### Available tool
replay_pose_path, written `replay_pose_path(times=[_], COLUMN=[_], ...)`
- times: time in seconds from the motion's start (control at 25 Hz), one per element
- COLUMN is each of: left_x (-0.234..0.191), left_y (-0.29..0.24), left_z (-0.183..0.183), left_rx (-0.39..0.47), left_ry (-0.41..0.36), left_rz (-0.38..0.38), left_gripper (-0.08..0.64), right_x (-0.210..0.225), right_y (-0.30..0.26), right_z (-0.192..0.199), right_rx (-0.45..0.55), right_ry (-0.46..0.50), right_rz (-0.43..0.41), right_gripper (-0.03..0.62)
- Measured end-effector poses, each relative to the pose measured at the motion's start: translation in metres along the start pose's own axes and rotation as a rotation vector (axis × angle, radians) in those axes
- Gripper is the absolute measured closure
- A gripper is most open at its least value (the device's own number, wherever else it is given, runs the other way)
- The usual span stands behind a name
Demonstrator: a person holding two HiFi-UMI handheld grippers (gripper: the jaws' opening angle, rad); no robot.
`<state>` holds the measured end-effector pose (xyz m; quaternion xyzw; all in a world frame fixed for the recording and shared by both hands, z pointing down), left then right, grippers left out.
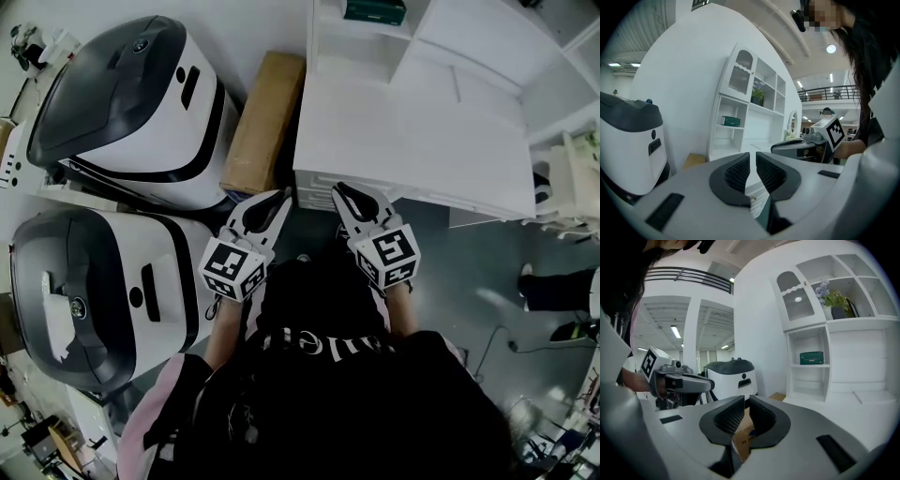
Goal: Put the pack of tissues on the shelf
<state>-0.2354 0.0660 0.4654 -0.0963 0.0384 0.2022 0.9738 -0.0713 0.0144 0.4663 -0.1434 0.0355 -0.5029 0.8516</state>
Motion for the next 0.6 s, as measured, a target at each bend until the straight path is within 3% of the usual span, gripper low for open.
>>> replay_pose_path(times=[0.6], left_x=[-0.010], left_y=[0.016], left_z=[0.015], left_rx=[-0.015], left_ry=[0.034], left_rz=[-0.013], left_gripper=[0.508], right_x=[-0.013], right_y=[-0.011], right_z=[0.005], right_rx=[-0.038], right_ry=[0.009], right_rz=[-0.011], right_gripper=[0.528])
Point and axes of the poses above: the fingertips, and each gripper's own axes: y backward along the fingers, x to its right, z out of its underside, the point moved 6 cm from there along y, backward along the fingers, and after that the axes turned 9 degrees about -z, right-handed, at the moved point
